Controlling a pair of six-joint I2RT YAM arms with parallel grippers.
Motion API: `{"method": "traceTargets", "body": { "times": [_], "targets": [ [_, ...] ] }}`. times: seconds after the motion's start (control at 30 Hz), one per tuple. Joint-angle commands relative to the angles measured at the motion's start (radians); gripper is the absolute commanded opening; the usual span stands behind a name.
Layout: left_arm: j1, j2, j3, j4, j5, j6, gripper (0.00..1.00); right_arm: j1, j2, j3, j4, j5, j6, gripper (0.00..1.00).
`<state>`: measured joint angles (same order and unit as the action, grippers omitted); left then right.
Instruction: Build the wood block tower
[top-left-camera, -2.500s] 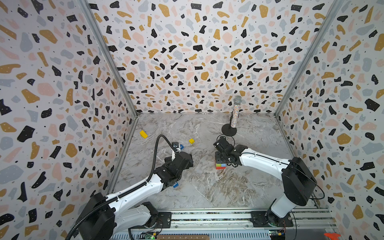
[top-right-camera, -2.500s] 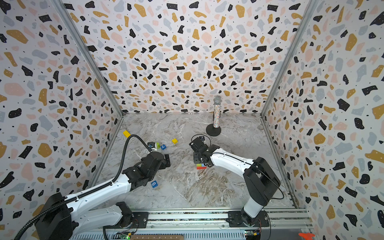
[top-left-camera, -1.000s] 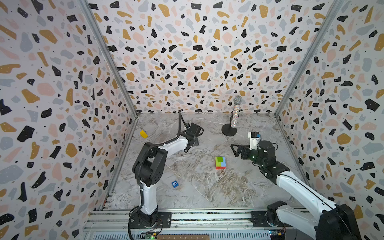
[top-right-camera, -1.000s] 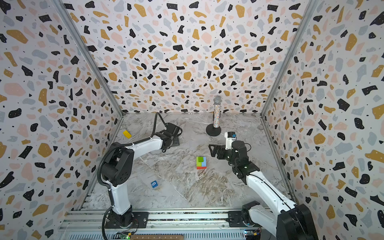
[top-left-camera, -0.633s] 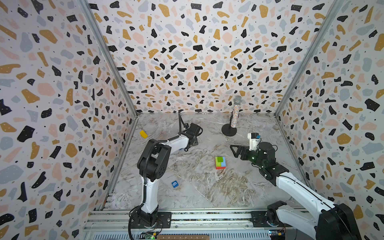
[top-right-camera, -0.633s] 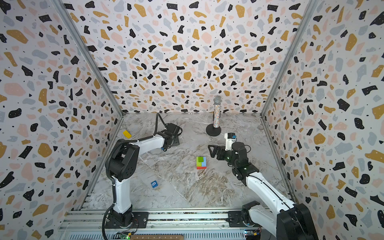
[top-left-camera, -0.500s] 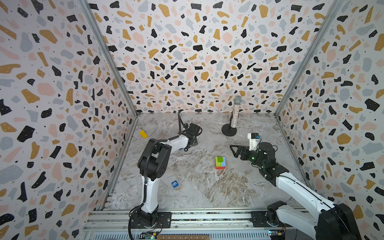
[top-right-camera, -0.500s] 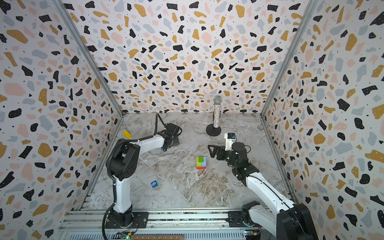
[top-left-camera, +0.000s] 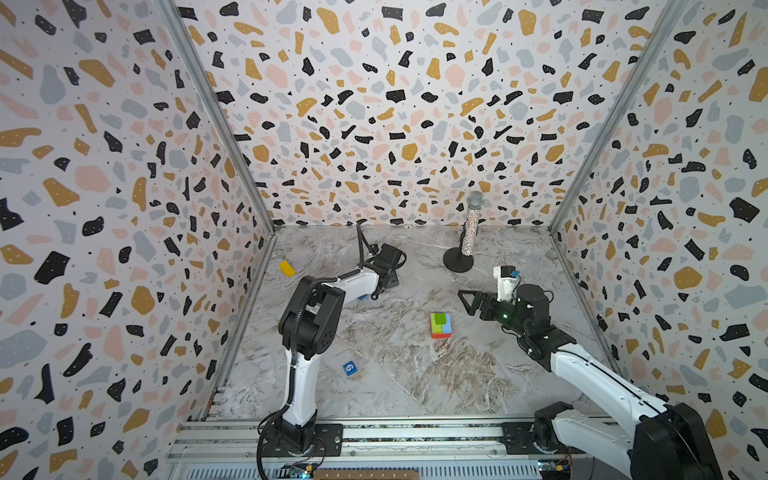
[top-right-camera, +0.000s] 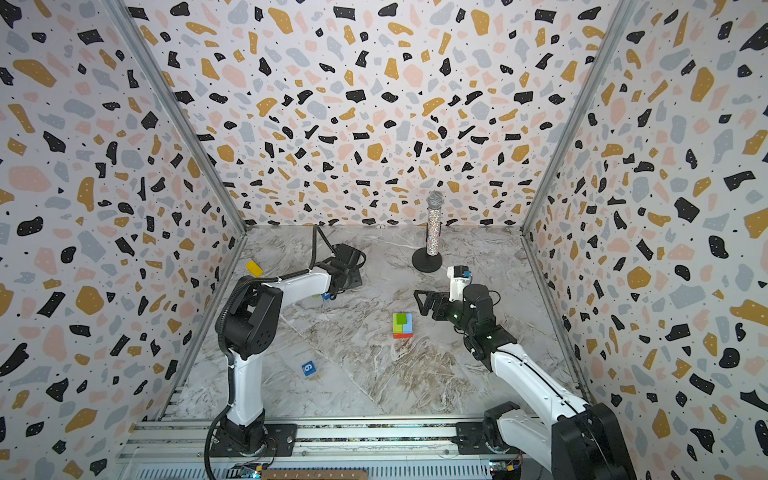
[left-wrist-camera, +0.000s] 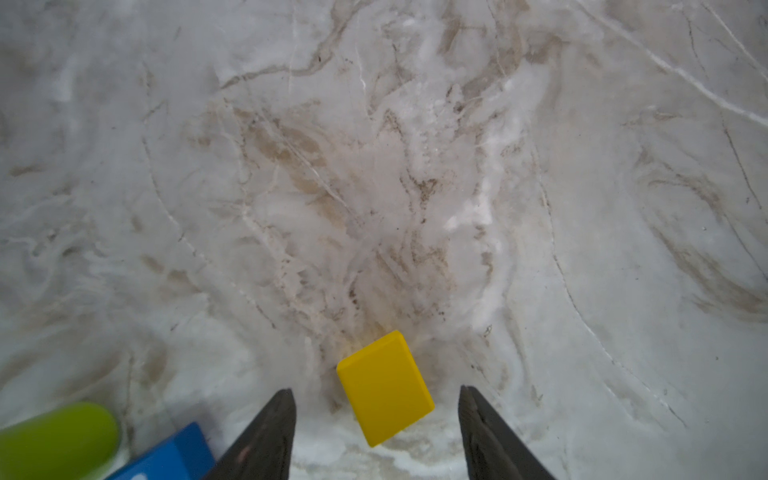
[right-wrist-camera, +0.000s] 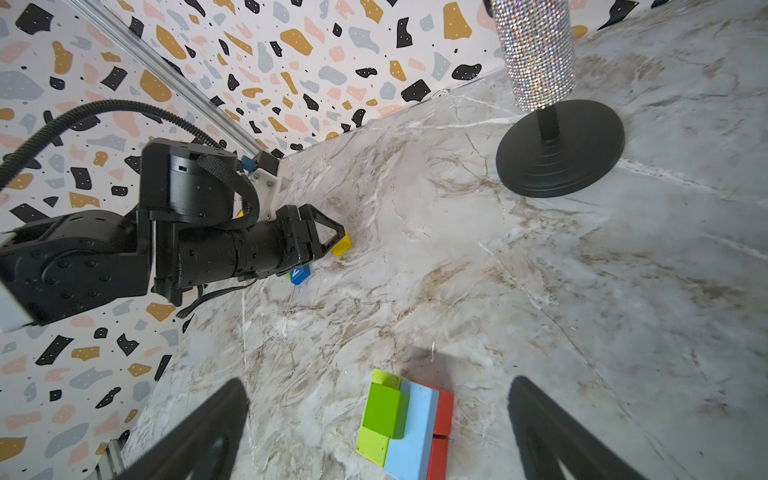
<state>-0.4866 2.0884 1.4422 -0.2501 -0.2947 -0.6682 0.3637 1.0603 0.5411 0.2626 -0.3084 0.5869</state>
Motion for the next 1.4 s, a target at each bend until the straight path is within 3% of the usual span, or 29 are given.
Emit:
{"method": "traceTargets", "body": {
  "times": [0.0, 0.8, 1.37],
  "targets": [
    [0.003, 0.02, 0.026, 0.011, 0.006, -0.005, 0.62, -0.003, -0.006, -0.003, 0.019, -0.012, 0.01, 0.99],
    [0.002, 0.055, 0.048, 0.014, 0.012, -0.005, 0.47, -0.003, -0.022, -0.003, 0.009, -0.013, 0.013, 0.99],
    [0.002, 0.089, 0.103, -0.016, 0.003, 0.007, 0.41, -0.003, -0.031, -0.005, 0.008, -0.014, 0.014, 0.99]
  ]
}}
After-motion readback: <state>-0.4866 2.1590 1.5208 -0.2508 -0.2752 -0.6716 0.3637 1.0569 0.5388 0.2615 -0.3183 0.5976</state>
